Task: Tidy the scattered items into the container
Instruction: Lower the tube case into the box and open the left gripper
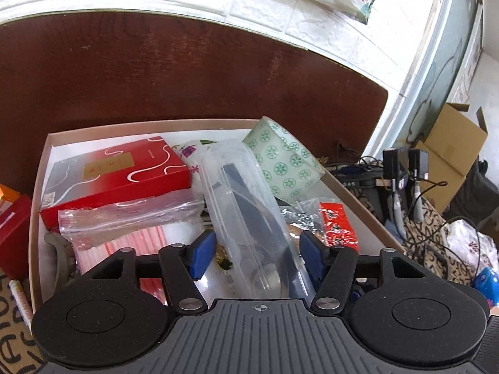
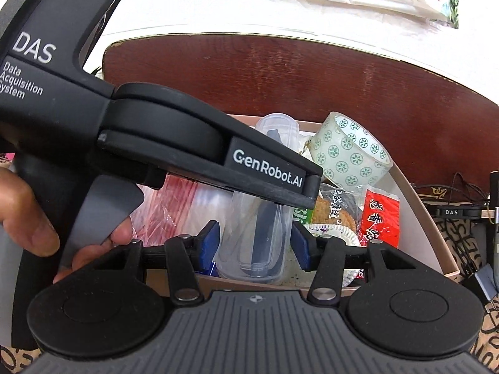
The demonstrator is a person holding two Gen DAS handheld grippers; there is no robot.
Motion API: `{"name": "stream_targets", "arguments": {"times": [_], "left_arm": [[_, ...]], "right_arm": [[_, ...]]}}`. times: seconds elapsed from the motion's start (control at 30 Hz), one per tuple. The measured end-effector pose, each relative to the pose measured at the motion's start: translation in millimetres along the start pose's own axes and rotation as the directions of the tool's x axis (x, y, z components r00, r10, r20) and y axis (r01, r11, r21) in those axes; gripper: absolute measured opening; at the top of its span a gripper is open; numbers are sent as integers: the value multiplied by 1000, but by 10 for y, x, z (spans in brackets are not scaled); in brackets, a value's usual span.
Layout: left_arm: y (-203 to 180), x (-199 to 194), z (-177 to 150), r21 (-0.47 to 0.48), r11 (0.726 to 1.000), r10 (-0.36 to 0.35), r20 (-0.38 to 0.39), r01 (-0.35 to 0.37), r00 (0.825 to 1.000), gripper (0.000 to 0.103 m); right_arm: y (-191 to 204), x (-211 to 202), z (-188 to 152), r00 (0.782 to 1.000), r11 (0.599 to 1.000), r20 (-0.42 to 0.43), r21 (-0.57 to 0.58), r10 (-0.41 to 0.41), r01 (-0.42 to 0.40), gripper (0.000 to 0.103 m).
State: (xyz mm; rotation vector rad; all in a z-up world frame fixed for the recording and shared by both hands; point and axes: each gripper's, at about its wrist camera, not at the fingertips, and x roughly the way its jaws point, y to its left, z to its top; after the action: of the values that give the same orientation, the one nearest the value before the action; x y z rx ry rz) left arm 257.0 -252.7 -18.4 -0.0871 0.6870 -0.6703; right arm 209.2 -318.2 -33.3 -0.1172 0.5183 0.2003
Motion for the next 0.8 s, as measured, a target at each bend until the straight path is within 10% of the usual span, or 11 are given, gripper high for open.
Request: {"name": "stream_targets", "arguments": {"times": [0.2,0.8], "left_arm": [[-132,-219,-47,-1,1000,29,55,-29,998,103],[-337,-1070,-363,27,996,79,171,-85,982,103]], "right_arm": [[4,-116,-9,998,997,16,-22,-68,68,80],[313,-790,-112,984,989,137,-75,-116,127,100]]}}
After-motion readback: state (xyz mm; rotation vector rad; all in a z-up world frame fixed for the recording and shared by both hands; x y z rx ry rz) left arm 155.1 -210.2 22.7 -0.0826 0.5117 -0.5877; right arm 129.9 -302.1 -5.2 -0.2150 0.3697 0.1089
